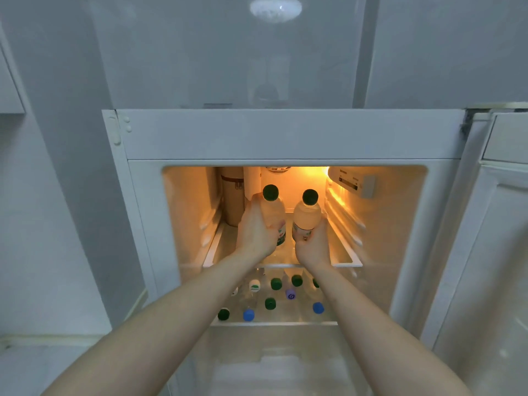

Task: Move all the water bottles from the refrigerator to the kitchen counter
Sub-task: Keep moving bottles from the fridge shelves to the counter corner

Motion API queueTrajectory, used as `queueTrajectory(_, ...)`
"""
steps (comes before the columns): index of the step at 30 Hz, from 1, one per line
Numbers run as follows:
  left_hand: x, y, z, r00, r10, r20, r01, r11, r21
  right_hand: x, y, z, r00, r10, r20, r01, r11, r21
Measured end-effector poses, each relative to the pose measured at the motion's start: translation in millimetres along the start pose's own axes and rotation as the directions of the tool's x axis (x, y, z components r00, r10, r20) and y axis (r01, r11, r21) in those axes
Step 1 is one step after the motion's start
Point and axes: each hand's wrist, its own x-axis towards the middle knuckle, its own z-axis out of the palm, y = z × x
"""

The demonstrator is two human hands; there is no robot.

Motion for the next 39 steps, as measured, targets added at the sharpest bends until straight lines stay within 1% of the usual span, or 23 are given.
queueTrajectory(6, -55.0, 15.4, -49.7, 0.996, 0.065, -0.058, -0.069, 0.994, -0.082, -60.9, -26.2, -6.6, 0.999, 0.000, -0.041, 0.010, 0.969, 0.247)
queueTrajectory(9, -89.5, 24.5, -83.4, 0.996, 0.058, -0.071, -0.065, 0.993, -0.094, -97.1, -39.9, -8.8, 0.999, -0.020, -0.044, 0.032, 0.958, 0.284)
queueTrajectory(12, -133.2, 28.5, -124.4, 0.999, 0.009, -0.051, -0.016, 0.991, -0.133, -140.3, -56.6, -10.5, 0.999, -0.050, -0.012, 0.051, 0.928, 0.368)
queueTrajectory(14, -163.8, 30.2, -152.7, 0.999, -0.034, -0.025, 0.029, 0.986, -0.161, -170.8, -66.5, -13.6, 0.997, -0.072, 0.018, 0.059, 0.919, 0.391)
queueTrajectory(18, -230.6, 34.6, -209.5, 0.990, -0.140, 0.019, 0.141, 0.968, -0.209, -233.2, -90.1, -19.9, 0.990, -0.074, 0.116, 0.012, 0.889, 0.458)
queueTrajectory(21, -281.6, 33.9, -243.4, 0.975, -0.219, 0.016, 0.218, 0.951, -0.217, -278.9, -109.5, -25.3, 0.974, -0.102, 0.204, -0.013, 0.869, 0.494)
queueTrajectory(23, -322.4, 31.5, -271.4, 0.956, -0.292, -0.014, 0.285, 0.940, -0.190, -315.8, -127.1, -24.8, 0.949, -0.114, 0.294, -0.052, 0.863, 0.502)
queueTrajectory(24, -335.5, 30.7, -278.8, 0.952, -0.307, -0.017, 0.299, 0.937, -0.180, -327.0, -129.4, -26.6, 0.941, -0.119, 0.315, -0.063, 0.857, 0.512)
queueTrajectory(27, -385.2, 27.6, -310.5, 0.930, -0.362, -0.069, 0.350, 0.926, -0.141, -369.2, -141.9, -23.9, 0.889, -0.137, 0.436, -0.118, 0.853, 0.508)
queueTrajectory(29, -418.2, 26.9, -329.8, 0.906, -0.408, -0.114, 0.395, 0.911, -0.119, -397.4, -147.7, -18.6, 0.842, -0.151, 0.518, -0.152, 0.855, 0.496)
queueTrajectory(30, -428.9, 25.8, -335.0, 0.897, -0.426, -0.122, 0.414, 0.903, -0.113, -406.9, -148.8, -18.2, 0.828, -0.152, 0.540, -0.162, 0.857, 0.489)
queueTrajectory(34, -485.6, 21.6, -364.5, 0.829, -0.512, -0.226, 0.511, 0.857, -0.068, -455.3, -158.3, -2.9, 0.704, -0.186, 0.686, -0.224, 0.857, 0.463)
queueTrajectory(35, -502.9, 21.0, -373.5, 0.802, -0.535, -0.265, 0.540, 0.839, -0.058, -469.6, -162.5, 4.6, 0.651, -0.201, 0.732, -0.241, 0.860, 0.449)
queueTrajectory(36, -512.4, 20.8, -377.2, 0.790, -0.544, -0.284, 0.556, 0.830, -0.043, -477.1, -163.7, 7.5, 0.615, -0.210, 0.760, -0.240, 0.868, 0.434)
queueTrajectory(39, -549.0, 22.3, -393.8, 0.716, -0.577, -0.393, 0.622, 0.783, -0.014, -509.1, -171.1, 32.4, 0.449, -0.250, 0.858, -0.231, 0.895, 0.381)
